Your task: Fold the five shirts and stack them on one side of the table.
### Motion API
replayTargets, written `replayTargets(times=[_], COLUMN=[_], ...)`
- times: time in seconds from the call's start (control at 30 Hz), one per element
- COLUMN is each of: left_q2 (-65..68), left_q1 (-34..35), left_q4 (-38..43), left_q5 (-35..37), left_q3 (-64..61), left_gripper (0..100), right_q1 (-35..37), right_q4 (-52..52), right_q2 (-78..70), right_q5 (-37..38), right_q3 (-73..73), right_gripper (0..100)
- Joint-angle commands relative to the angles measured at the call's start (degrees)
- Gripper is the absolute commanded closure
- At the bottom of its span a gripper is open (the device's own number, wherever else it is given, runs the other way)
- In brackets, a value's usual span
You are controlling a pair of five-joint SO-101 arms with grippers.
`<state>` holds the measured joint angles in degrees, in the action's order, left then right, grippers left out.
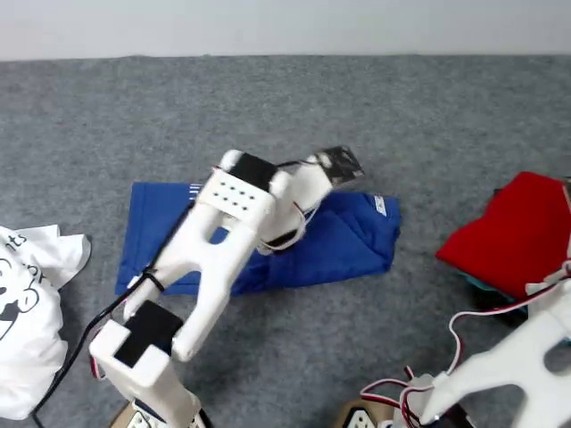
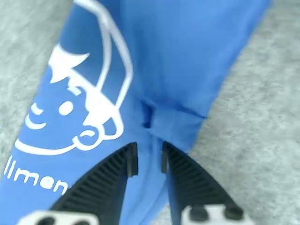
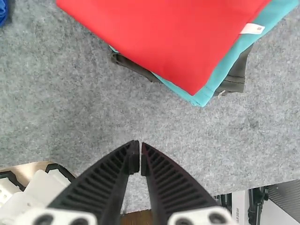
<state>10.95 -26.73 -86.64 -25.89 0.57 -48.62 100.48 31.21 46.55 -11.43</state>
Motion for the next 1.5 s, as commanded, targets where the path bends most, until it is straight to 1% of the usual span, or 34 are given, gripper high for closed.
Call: replayTargets(times=[0.0, 0.1, 0.2, 0.27, 0.37, 0.5, 0.57, 0.77, 0.9, 0.97, 1.07, 1.23, 1.37, 1.47], left_q2=[-3.5, -3.4, -1.2, 1.6, 5.6, 6.6, 4.5, -7.1, -14.6, -17.8, -21.5, -22.2, -18.6, -12.5], left_q1=[-2.9, -2.9, -0.3, 2.5, 5.9, 6.3, 6.1, 4.0, 5.6, 8.7, 15.6, 31.7, 42.4, 46.9], left_q4=[2.6, 9.4, 15.6, 17.6, 18.0, 17.4, 17.1, 15.1, 12.5, 10.4, 8.0, 7.0, 7.6, 9.1], left_q5=[0.8, 0.8, 0.7, 0.7, 0.7, 0.8, 1.2, 8.0, 12.3, 13.9, 15.6, 15.5, 12.1, 11.5], left_q3=[0.0, -5.9, -12.1, -13.8, -13.8, -13.3, -13.2, -13.4, -13.3, -13.2, -13.5, -13.6, -13.5, -13.2], left_gripper=[91, 91, 91, 91, 91, 91, 91, 91, 90, 87, 80, 76, 73, 73], right_q1=[-0.7, -0.7, -0.7, -0.7, -0.7, -0.7, -0.7, -0.7, -0.7, -0.7, -0.7, -0.7, -0.7, -0.4], right_q4=[2.1, 2.1, 2.1, 2.1, 2.1, 2.1, 2.1, 2.1, 2.1, 2.1, 2.1, 2.1, 2.1, 2.1], right_q2=[1.8, 1.8, 1.8, 1.8, 1.8, 1.8, 1.8, 1.8, 1.8, 1.8, 1.8, 1.8, 1.8, 1.8], right_q5=[0.3, 0.3, 0.3, 0.3, 0.3, 0.3, 0.3, 0.3, 0.3, 0.3, 0.3, 0.3, 0.3, 0.3], right_q3=[0.3, 0.3, 0.3, 0.3, 0.3, 0.2, 0.2, 0.2, 0.2, 0.2, 0.2, 0.2, 0.1, -1.8], right_gripper=[98.9, 98.9, 98.9, 98.9, 98.9, 98.9, 98.9, 98.9, 98.9, 98.9, 98.9, 98.9, 99.0, 99.0])
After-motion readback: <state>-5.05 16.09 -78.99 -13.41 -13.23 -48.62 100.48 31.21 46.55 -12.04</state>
